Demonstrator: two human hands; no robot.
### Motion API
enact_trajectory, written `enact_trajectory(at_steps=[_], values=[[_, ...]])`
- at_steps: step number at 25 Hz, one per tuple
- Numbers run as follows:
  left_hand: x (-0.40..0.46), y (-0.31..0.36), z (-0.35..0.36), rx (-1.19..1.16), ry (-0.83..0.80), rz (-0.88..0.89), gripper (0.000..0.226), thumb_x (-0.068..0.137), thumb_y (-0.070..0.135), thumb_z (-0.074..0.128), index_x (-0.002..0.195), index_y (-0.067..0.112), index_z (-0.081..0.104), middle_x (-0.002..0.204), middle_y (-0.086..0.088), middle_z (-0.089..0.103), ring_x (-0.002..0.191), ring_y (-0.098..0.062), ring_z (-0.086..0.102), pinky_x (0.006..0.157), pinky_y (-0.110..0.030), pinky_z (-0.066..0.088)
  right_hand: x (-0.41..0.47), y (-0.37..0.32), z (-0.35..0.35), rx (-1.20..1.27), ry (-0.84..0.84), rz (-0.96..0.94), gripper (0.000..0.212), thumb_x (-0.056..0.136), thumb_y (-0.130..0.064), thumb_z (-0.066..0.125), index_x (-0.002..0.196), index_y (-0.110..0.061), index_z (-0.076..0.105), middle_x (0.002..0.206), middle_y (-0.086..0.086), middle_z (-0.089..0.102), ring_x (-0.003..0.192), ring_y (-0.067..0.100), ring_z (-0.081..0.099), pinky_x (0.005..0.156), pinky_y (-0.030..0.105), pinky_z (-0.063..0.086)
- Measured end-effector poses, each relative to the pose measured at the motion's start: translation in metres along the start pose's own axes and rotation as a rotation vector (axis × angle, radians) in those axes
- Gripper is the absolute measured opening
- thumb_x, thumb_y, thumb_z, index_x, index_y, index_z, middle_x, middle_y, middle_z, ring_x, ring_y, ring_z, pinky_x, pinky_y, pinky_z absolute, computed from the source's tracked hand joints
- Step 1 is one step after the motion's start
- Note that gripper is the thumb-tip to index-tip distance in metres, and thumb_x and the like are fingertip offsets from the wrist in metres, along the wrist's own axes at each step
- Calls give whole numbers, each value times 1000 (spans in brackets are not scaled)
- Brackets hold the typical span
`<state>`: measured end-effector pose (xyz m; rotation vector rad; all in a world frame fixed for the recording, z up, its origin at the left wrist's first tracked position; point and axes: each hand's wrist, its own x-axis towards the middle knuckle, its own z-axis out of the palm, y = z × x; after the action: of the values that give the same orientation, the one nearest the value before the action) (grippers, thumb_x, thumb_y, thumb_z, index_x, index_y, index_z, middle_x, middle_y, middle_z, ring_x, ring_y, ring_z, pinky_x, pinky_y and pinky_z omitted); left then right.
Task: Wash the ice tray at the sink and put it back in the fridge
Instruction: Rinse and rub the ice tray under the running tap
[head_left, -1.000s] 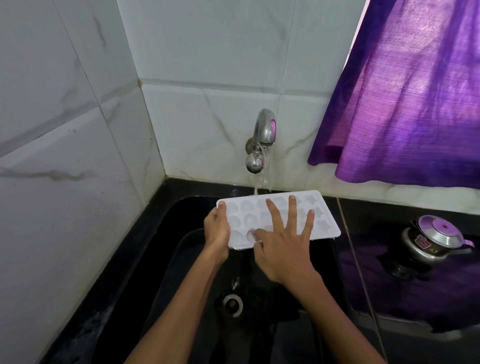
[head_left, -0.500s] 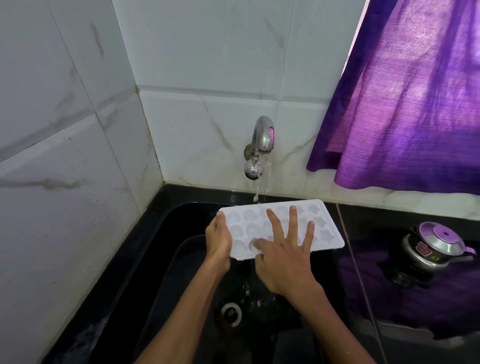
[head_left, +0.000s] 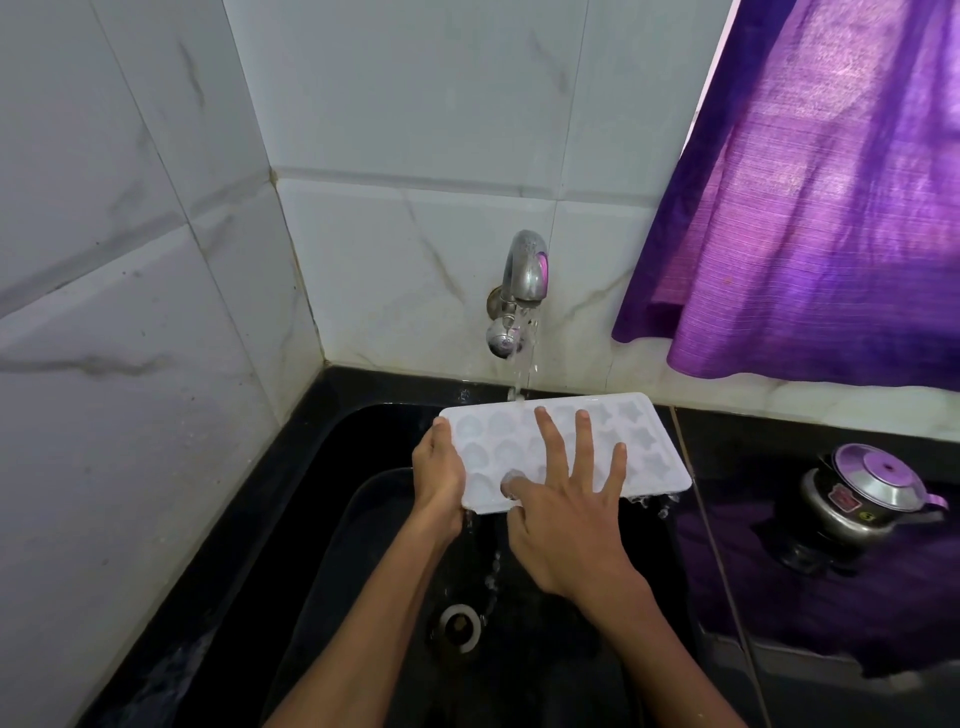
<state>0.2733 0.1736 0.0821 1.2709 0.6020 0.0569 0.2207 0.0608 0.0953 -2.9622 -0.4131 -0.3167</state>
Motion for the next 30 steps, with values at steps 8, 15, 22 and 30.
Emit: enact_trajectory(at_steps=[8, 15, 22, 30], values=[[-4, 4, 1, -21, -17, -1, 26, 101, 34, 30, 94, 23, 53, 80, -1, 62, 73, -20, 62, 55, -30, 51, 40, 7, -18, 258, -41, 203, 25, 95, -28, 38, 111, -34, 57, 157, -4, -3, 142, 29, -23, 112, 56, -10], [-1, -4, 1, 26, -32, 7, 31, 100, 32, 31, 89, 20, 58, 85, -5, 66, 78, -22, 64, 61, -31, 53, 69, 3, -16, 200, -189, 100, 27, 97, -37, 36, 110, -43, 58, 158, -2, -14, 138, 34, -33, 106, 59, -20], [0, -7, 7, 64, -51, 35, 36, 100, 33, 31, 110, 12, 59, 107, -10, 65, 102, -25, 62, 93, -42, 50, 63, -1, -14, 24, -254, 65, 36, 98, -40, 28, 121, -54, 52, 156, 1, -26, 134, 38, -38, 102, 64, -22], [-2, -12, 8, 81, -68, 46, 41, 100, 33, 32, 114, 6, 60, 106, -11, 66, 102, -26, 62, 89, -39, 50, 67, -3, -17, 6, -322, 48, 37, 98, -42, 27, 116, -50, 58, 157, 4, -25, 133, 38, -39, 100, 65, -24]])
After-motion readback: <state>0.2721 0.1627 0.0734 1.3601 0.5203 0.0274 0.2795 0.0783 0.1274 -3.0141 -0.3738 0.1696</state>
